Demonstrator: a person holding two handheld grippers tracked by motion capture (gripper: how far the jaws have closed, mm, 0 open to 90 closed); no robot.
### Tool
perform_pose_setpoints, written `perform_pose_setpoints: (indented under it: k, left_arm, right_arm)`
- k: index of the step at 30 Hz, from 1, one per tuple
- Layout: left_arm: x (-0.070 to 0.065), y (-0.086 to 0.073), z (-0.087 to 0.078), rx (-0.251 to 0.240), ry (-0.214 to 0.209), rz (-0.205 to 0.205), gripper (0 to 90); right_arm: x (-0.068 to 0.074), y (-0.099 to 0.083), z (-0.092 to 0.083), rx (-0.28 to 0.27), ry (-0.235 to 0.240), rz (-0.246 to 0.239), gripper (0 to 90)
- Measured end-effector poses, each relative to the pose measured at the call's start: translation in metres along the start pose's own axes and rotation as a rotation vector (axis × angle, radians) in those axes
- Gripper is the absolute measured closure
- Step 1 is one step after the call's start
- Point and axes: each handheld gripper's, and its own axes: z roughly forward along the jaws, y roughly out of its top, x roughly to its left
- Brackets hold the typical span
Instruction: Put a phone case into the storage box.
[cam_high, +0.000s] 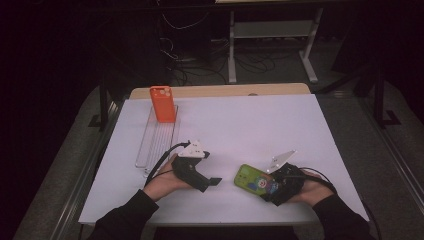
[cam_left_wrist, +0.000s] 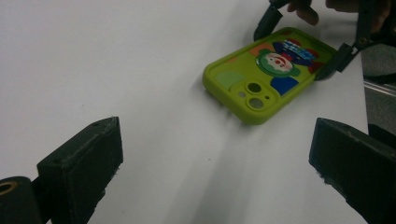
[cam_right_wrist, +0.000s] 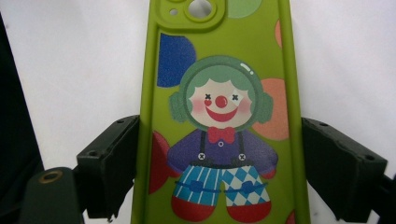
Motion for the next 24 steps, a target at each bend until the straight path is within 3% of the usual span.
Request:
perform_pose_setpoints:
  k: [11,15,19,21,24]
  left_arm:
    - [0.010,0.016,-0.010,0.023,-0.054,0.050,2.2]
    - [0.012,0.025,-0.011,0.041,-0.072,0.108,2.1]
    - [0.012,0.031,-0.009,0.046,-0.104,0.112,1.6]
    - [0.015,0.035,-0.008,0.049,-0.102,0.148,1.6]
    - [0.018,0.039,-0.006,0.042,-0.121,0.160,1.6]
  right_arm:
    - [-0.014,0.023,-0.005,-0.012,0.022,-0.084,15.3]
    - [-0.019,0.031,-0.005,-0.025,0.041,-0.112,15.3]
    - [-0.021,0.041,-0.006,-0.035,0.054,-0.147,15.3]
    - [-0.021,0.047,-0.006,-0.038,0.060,-0.162,15.3]
    - [-0.020,0.054,-0.005,-0.036,0.081,-0.185,15.3]
